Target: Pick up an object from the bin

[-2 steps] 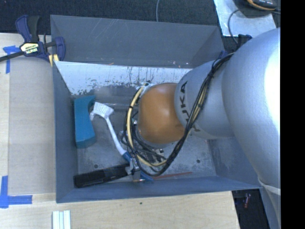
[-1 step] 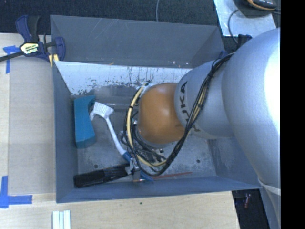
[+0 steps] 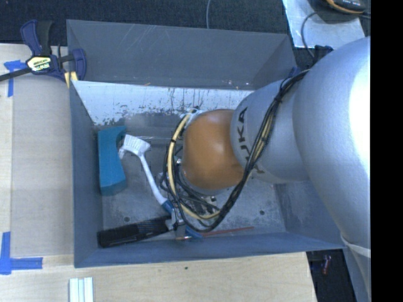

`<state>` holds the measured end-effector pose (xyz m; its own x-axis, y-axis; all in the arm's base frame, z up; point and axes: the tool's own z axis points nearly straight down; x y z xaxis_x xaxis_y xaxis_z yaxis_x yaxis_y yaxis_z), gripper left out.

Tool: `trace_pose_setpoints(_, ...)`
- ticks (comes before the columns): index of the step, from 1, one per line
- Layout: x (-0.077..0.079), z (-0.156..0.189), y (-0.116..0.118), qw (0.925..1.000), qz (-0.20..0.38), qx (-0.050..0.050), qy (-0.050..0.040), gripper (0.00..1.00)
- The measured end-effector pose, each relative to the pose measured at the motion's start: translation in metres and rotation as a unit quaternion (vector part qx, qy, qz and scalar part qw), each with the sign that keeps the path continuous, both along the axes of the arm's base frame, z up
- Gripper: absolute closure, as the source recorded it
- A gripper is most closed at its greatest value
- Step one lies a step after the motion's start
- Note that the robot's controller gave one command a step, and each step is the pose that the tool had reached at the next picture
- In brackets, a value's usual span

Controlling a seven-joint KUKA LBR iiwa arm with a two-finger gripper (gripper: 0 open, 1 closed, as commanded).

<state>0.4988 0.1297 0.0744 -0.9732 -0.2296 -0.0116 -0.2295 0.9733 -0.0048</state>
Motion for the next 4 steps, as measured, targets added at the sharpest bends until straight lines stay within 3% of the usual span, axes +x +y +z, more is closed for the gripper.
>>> trace_pose_setpoints(4, 0.0001, 0.0, -0.0001, 1.0, 0.0, 0.0, -0.0001, 1.0)
